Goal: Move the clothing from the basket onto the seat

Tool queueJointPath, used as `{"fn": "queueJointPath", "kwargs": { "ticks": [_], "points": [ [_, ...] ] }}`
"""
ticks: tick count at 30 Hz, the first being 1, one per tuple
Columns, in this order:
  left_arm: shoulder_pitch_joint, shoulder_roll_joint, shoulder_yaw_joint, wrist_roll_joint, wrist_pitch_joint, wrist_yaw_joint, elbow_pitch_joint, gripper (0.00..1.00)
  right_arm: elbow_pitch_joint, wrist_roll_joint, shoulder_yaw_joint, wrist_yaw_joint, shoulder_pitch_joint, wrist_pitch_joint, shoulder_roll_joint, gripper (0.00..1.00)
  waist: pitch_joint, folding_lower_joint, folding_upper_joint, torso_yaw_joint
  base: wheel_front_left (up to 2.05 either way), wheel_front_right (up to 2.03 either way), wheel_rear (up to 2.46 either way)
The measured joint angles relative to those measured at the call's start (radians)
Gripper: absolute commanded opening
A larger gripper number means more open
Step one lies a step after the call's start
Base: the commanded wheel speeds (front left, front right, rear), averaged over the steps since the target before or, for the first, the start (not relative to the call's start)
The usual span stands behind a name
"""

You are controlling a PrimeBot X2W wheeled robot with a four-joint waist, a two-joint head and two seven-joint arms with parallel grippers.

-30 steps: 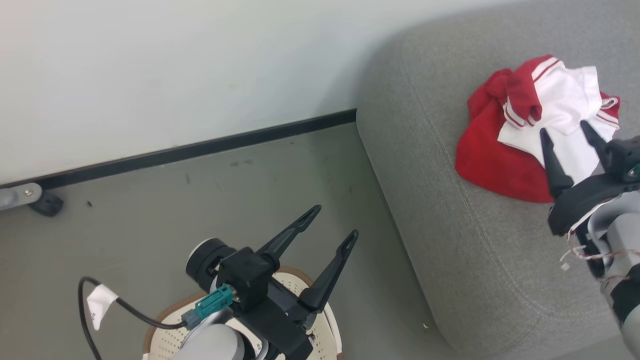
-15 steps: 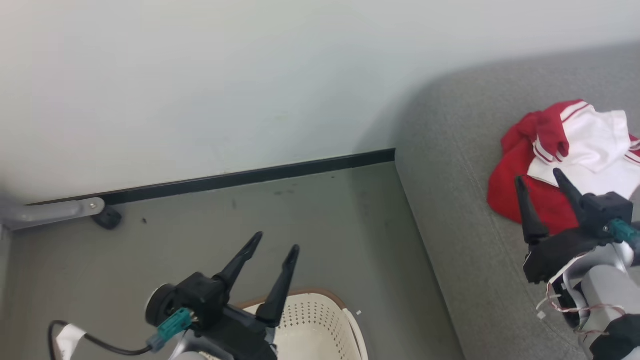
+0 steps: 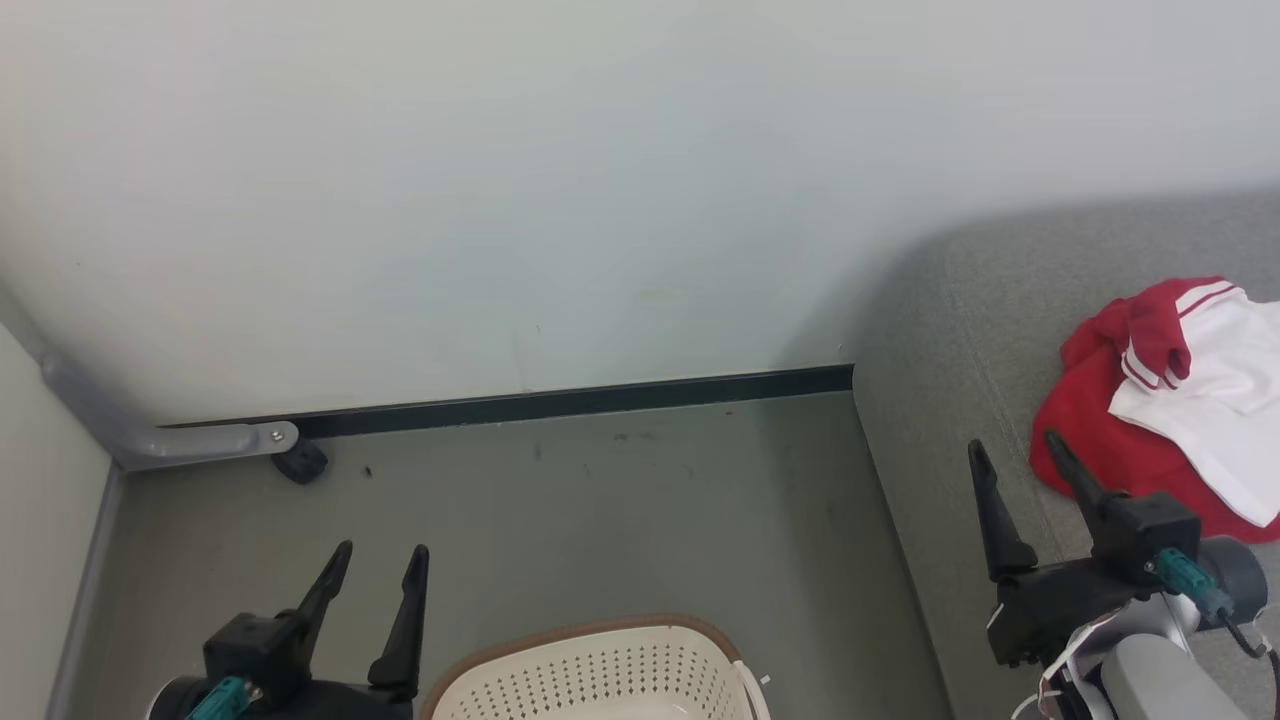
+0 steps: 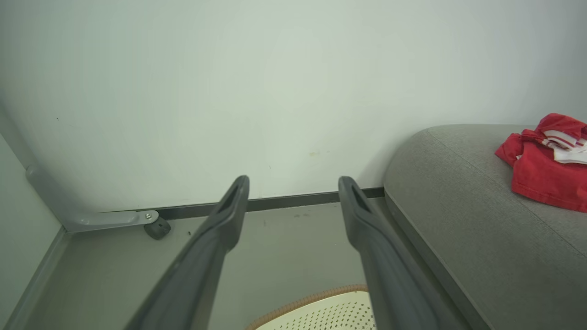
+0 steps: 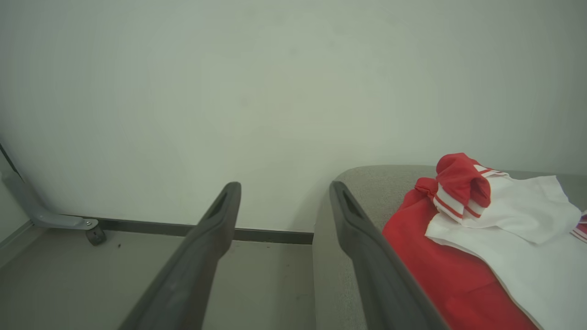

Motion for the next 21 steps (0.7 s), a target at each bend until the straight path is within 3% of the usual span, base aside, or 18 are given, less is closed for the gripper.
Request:
{"fn": "queueJointPath", "kwargs": {
  "ticks": [8,21],
  "points": [
    [0.062,0.006,0.073,0.004,-0.005,0.012,0.029,1.0,-0.084,-0.011,0.012,-0.022,0.091,0.0,0.021,1.0,-0.038,0.0001,0.0,0.021,0.0,0.0,0.0],
    [0.192,-0.034,0.238,0.054,-0.005,0.017,0.025,1.0,-0.208,-0.018,0.017,-0.05,0.257,-0.004,0.046,1.0,-0.086,0.0,0.0,0.032,0.0,0.0,0.0]
  ]
}}
